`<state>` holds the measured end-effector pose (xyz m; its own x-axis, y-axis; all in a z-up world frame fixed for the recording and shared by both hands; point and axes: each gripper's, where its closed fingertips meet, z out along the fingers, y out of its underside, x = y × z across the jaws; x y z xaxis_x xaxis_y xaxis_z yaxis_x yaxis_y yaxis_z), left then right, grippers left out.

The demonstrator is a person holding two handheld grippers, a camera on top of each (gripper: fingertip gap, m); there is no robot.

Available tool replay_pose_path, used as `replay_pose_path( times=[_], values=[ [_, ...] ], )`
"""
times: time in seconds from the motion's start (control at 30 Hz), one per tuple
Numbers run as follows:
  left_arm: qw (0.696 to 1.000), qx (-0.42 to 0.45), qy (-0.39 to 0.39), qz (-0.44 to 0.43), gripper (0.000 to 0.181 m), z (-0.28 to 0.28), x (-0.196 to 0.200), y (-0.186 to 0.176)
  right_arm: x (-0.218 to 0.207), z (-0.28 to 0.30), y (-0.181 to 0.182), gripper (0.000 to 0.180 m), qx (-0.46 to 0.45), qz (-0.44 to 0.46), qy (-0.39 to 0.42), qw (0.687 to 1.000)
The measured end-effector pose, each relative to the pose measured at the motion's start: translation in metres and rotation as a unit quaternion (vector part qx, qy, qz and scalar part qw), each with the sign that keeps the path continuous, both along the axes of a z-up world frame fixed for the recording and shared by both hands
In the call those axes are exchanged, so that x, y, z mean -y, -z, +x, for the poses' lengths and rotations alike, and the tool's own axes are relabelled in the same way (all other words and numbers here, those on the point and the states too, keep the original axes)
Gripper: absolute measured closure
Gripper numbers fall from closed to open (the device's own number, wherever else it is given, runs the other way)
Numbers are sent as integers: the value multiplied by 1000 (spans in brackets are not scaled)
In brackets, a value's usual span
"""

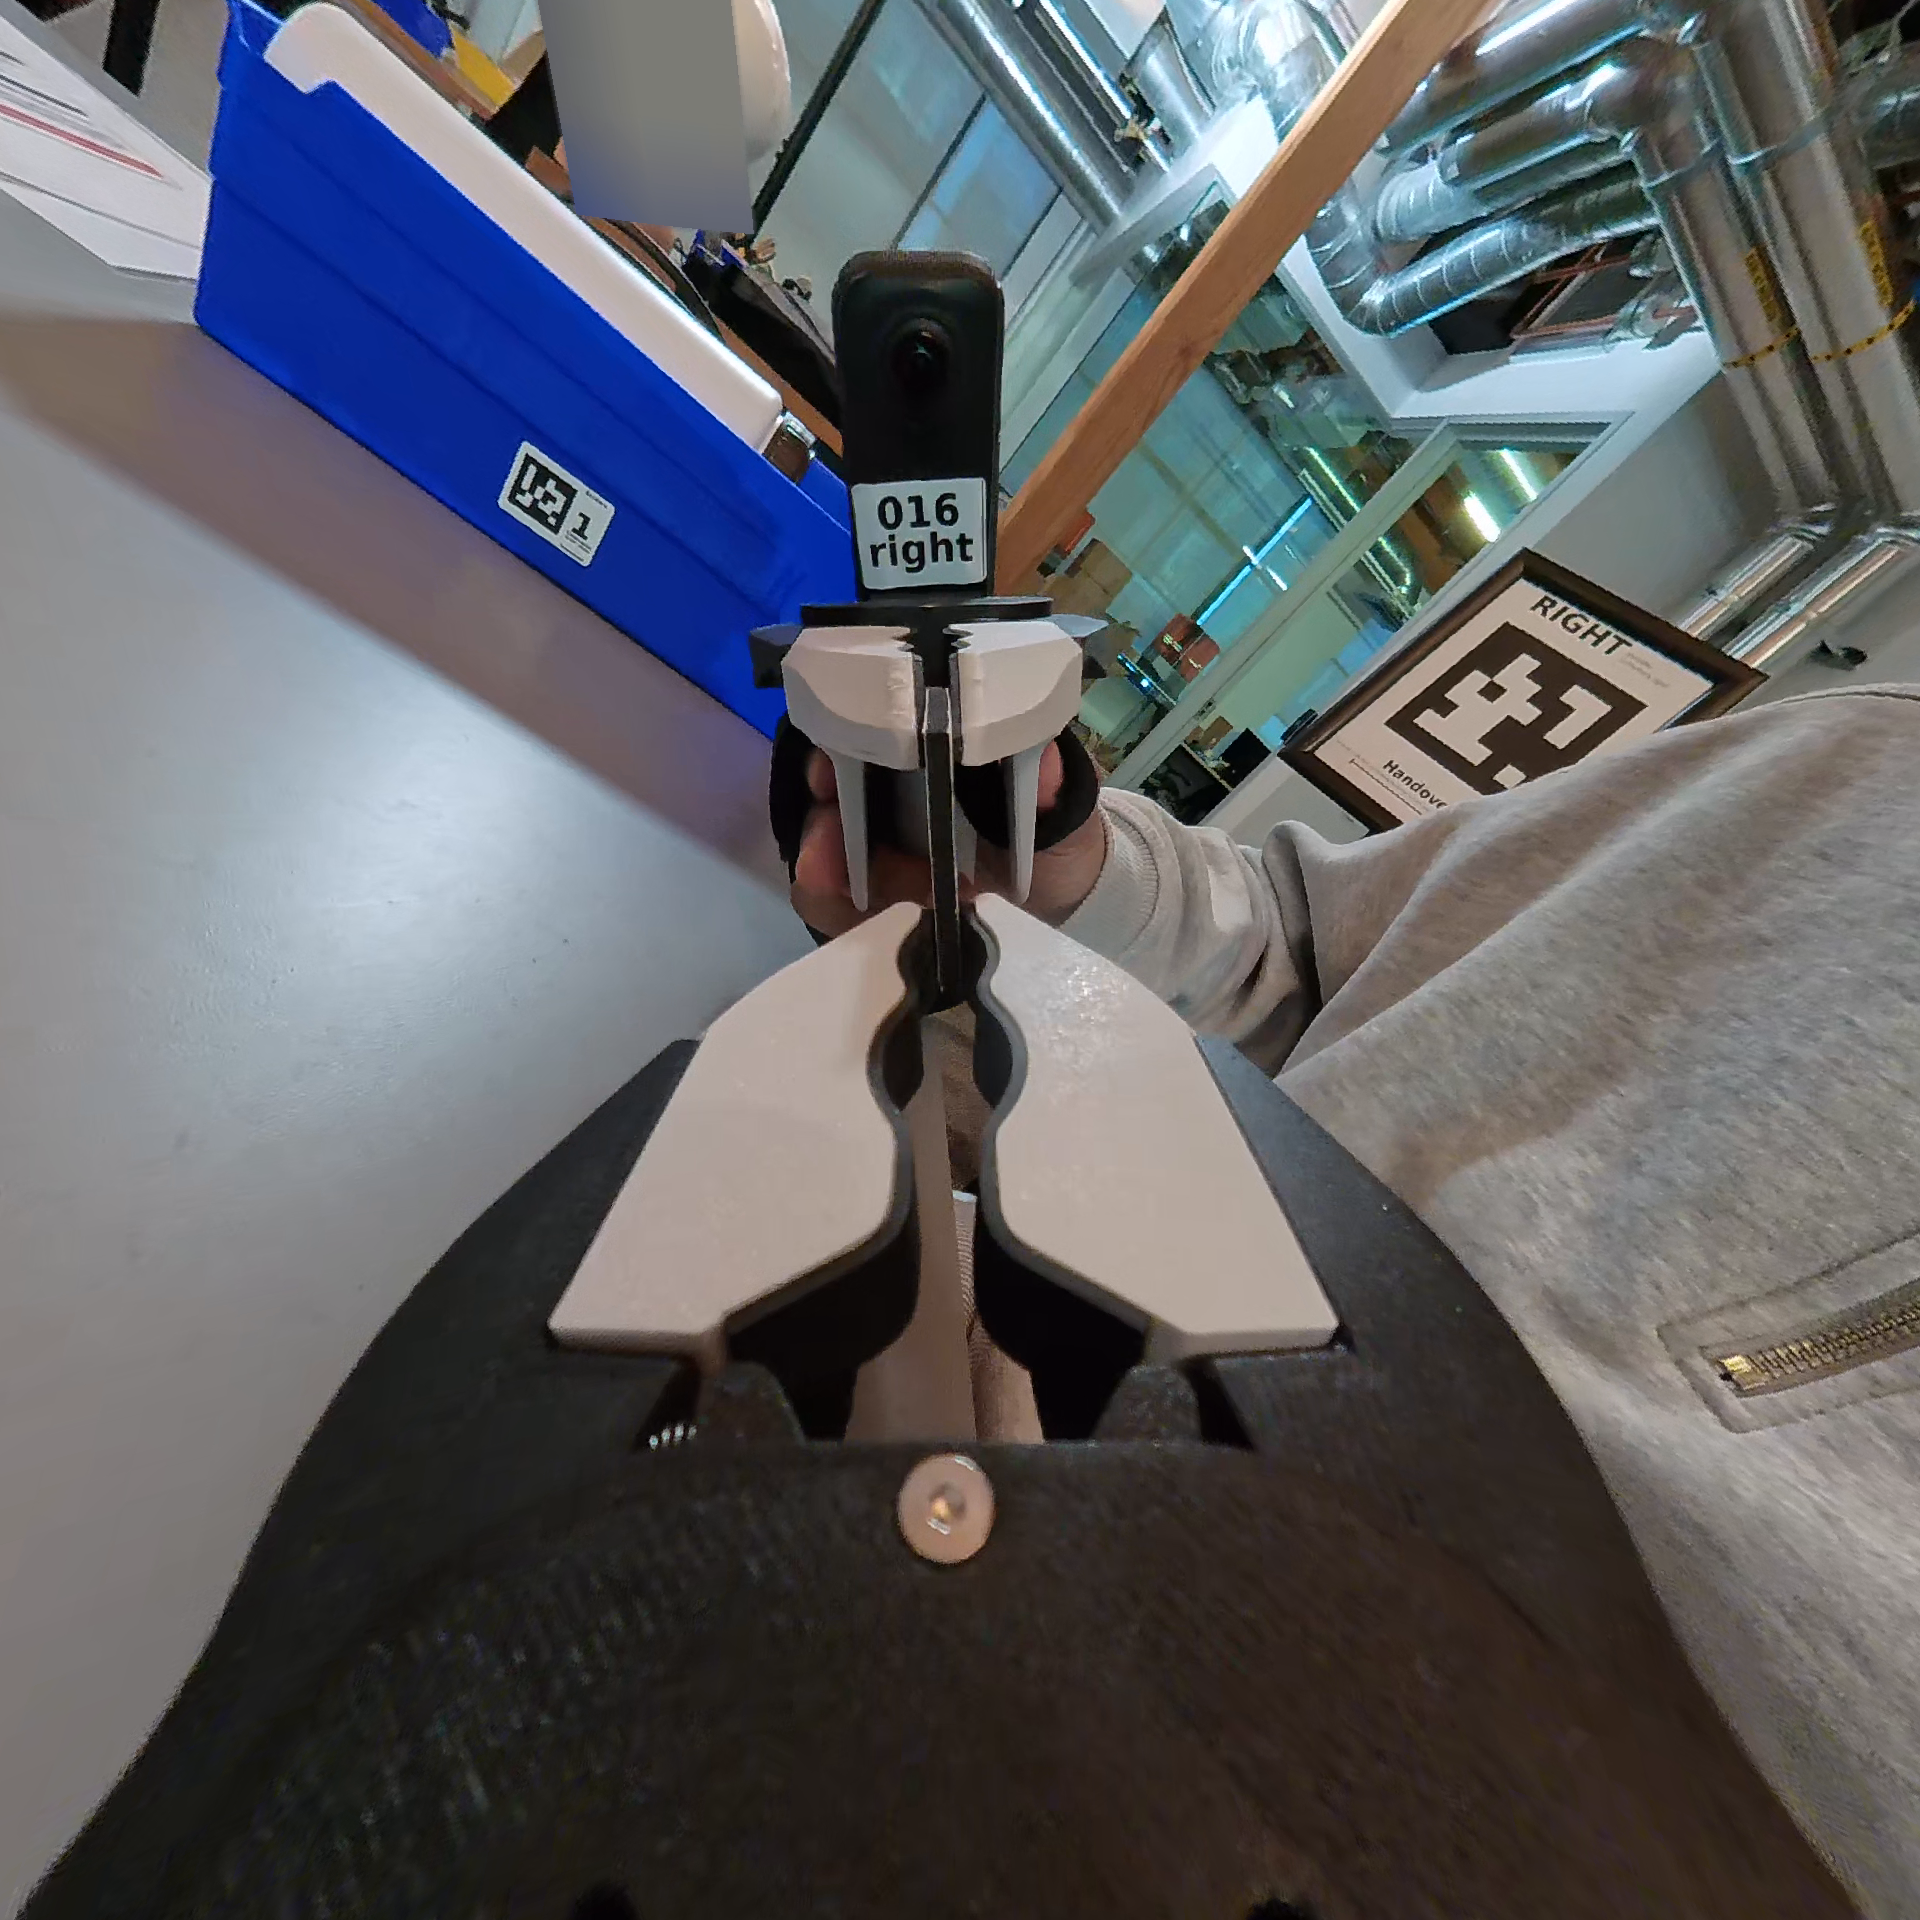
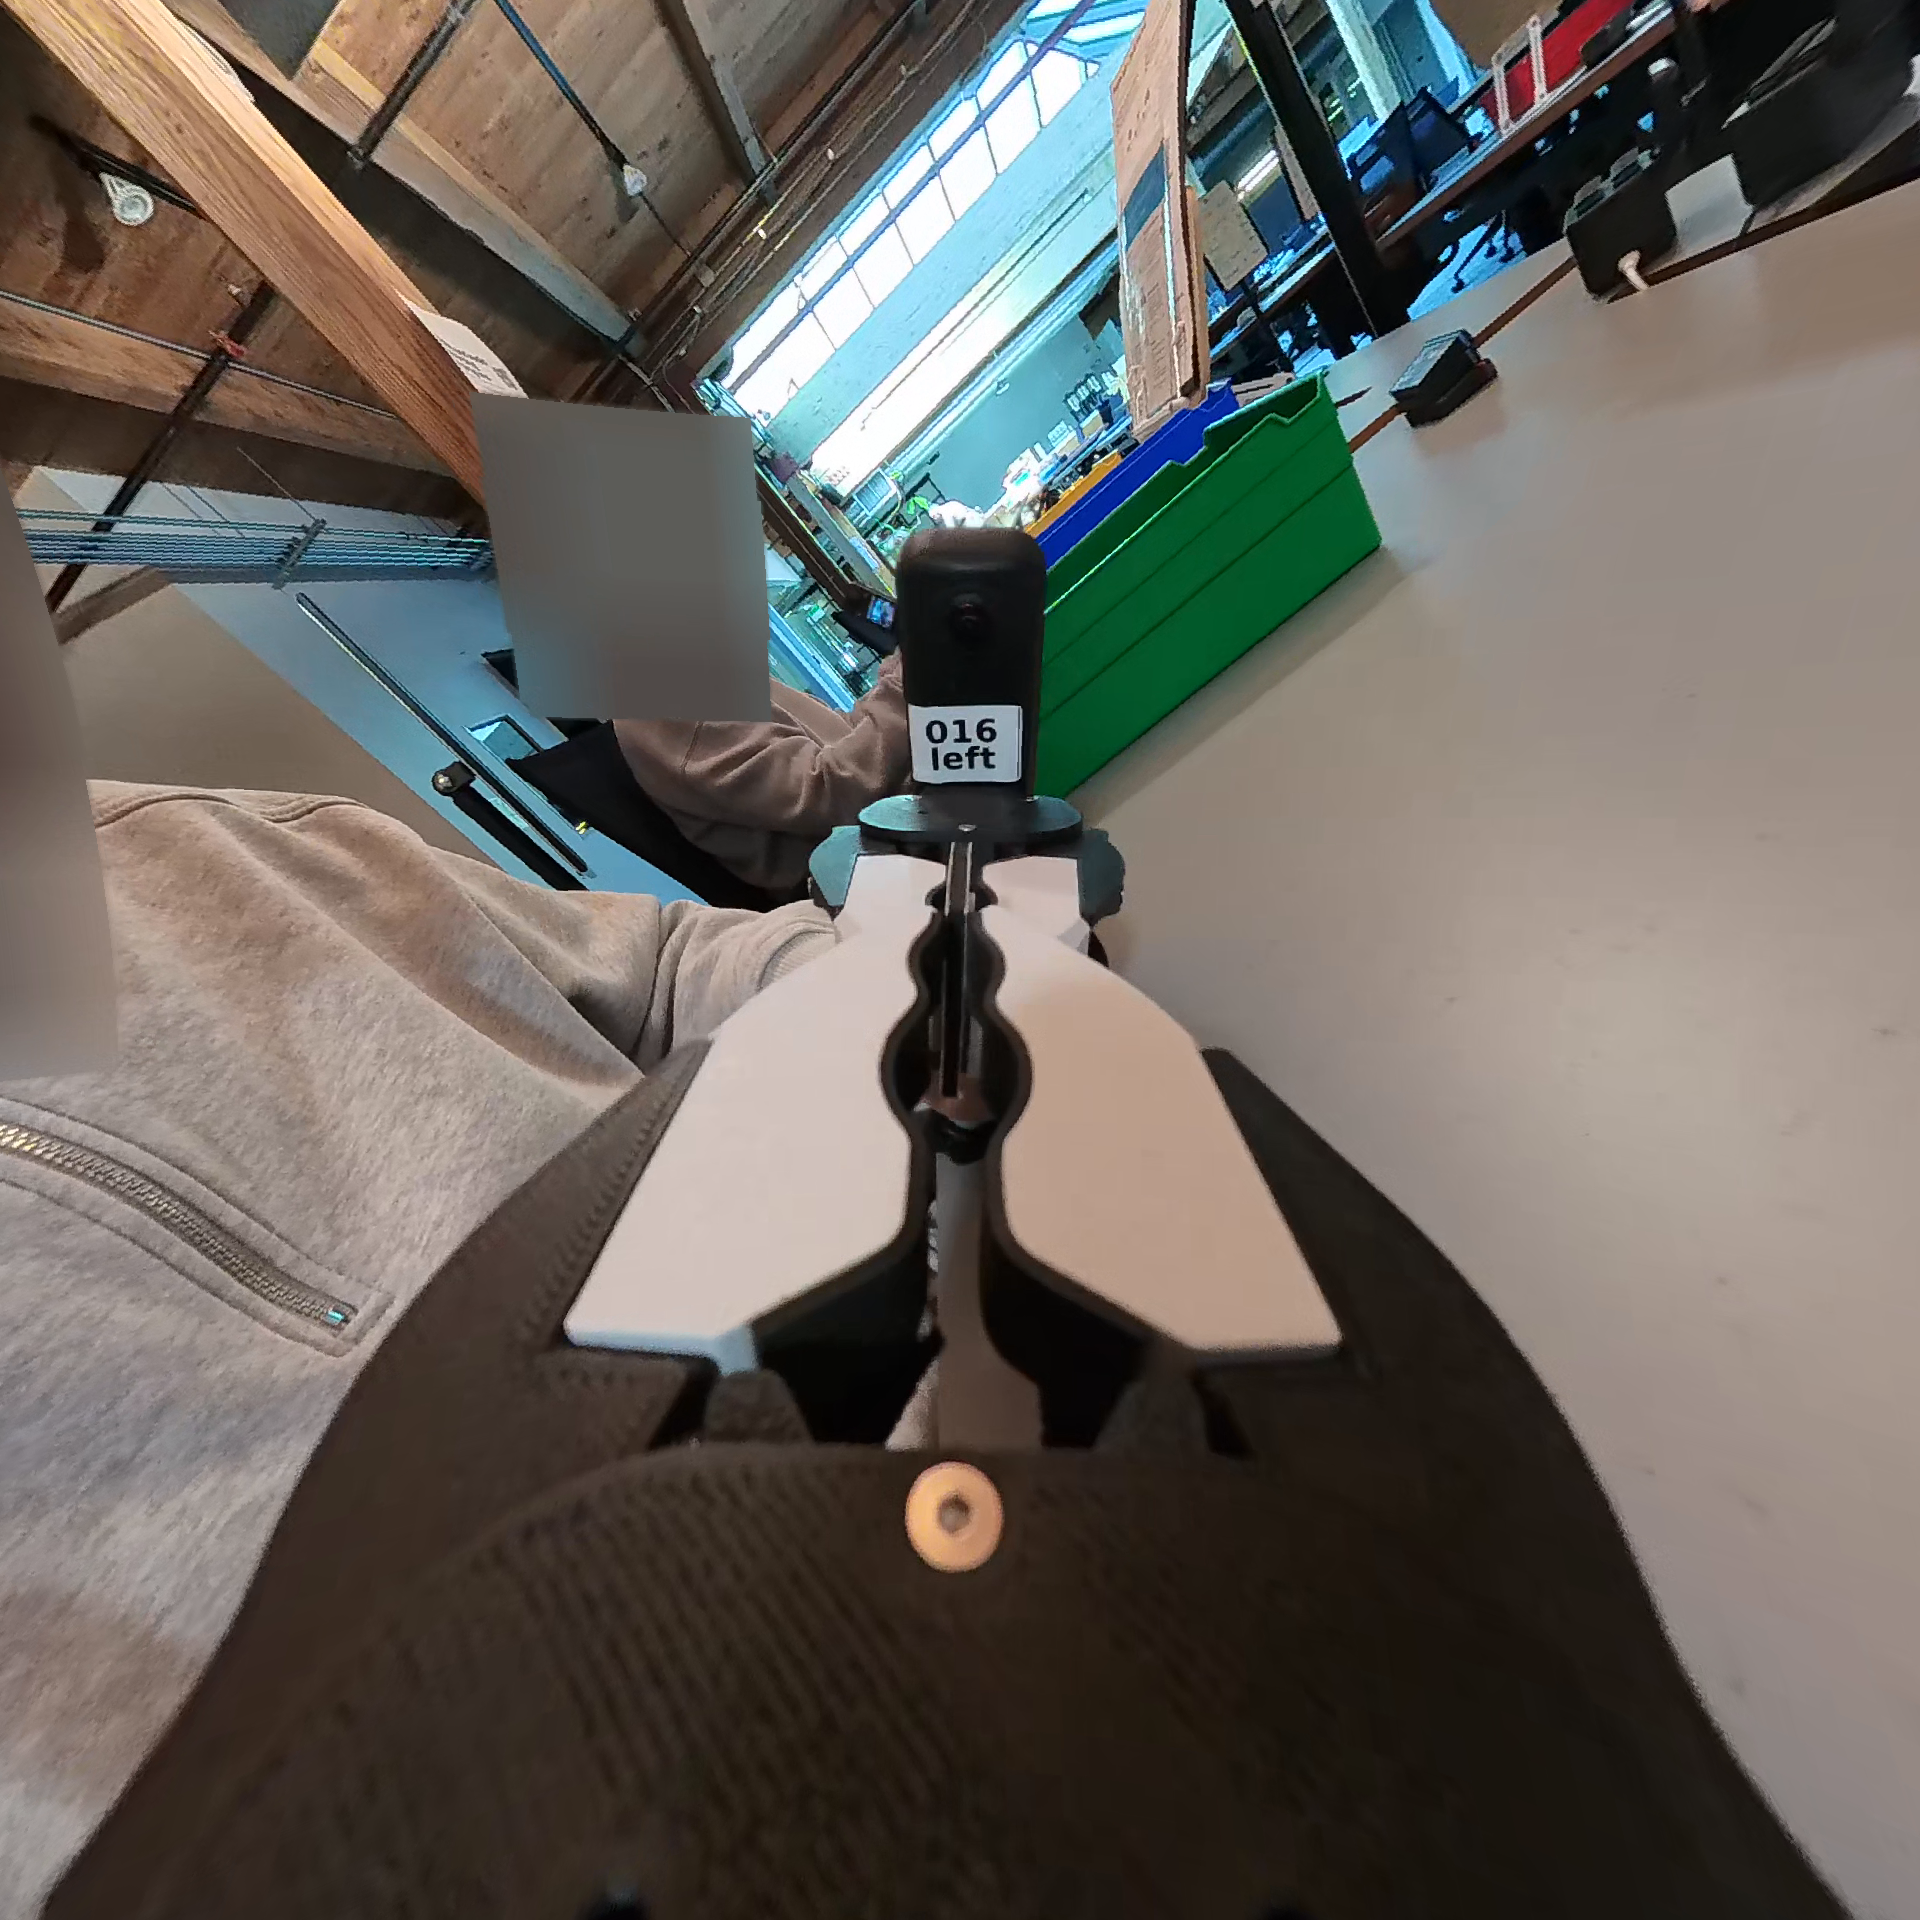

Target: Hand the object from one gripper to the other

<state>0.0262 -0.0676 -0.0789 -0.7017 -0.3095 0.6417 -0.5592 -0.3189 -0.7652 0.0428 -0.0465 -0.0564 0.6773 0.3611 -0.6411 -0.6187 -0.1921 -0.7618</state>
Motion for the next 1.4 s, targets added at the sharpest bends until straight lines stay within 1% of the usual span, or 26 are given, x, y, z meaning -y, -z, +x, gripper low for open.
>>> replay_pose_path(
  times=[0.07, 0.1, 0.2, 0.27, 0.33, 0.37, 0.47, 0.57, 0.67, 0.73, 0.87, 0.93, 1.0, 1.07, 1.13, 1.2, 1.4],
  values=[
    [1000, -3, 1, -5, 177, 0, 0, -1, 0, 0, 0, 176, 0, 6, -1, 1000],
    [1000, -5, -1, -12, 177, 1, -1, -2, 0, 1, 0, 171, 3, 6, 3, 1000],
    [999, -17, -6, -34, 177, 3, -6, -4, -2, 7, -1, 145, 38, 17, 29, 999],
    [998, -28, -7, -51, 177, 5, -9, -5, -1, 8, -4, 135, 91, 32, 43, 994],
    [997, -42, -3, -71, 177, 5, -11, -6, 0, 7, -5, 131, 175, 43, 55, 982],
    [996, -49, 0, -80, 177, 5, -11, -6, 0, 6, -4, 129, 225, 47, 62, 971],
    [993, -65, 8, -96, 177, 4, -11, -6, -1, 0, -2, 133, 372, 55, 80, 923],
    [993, -72, 13, -92, 177, 4, -10, -4, -2, -5, -2, 135, 462, 65, 91, 880],
    [993, -83, 16, -88, 177, 4, -10, -2, -1, -8, 2, 134, 517, 60, 86, 849],
    [993, -87, 3, -75, 177, 7, -13, 1, 0, -7, 5, 136, 544, 53, 86, 833],
    [996, -80, -39, -1, 177, 14, -21, 15, -2, -8, 10, 138, 569, 39, 84, 817],
    [993, -71, -68, 63, 177, 18, -25, 25, -4, -4, 14, 143, 568, 15, 95, 817],
    [986, -49, -102, 125, 177, 22, -31, 31, -6, 12, 17, 153, 542, -35, 137, 828],
    [975, -21, -141, 173, 177, 27, -38, 30, -6, 22, 19, 153, 466, -76, 165, 866],
    [962, 7, -171, 211, 177, 29, -44, 28, -9, 19, 20, 147, 369, -90, 160, 911],
    [951, 29, -189, 242, 177, 30, -46, 27, -11, 15, 20, 145, 304, -95, 154, 935],
    [929, 63, -195, 307, 177, 28, -36, 30, -20, 7, 23, 140, 250, -99, 159, 950]
  ],
)
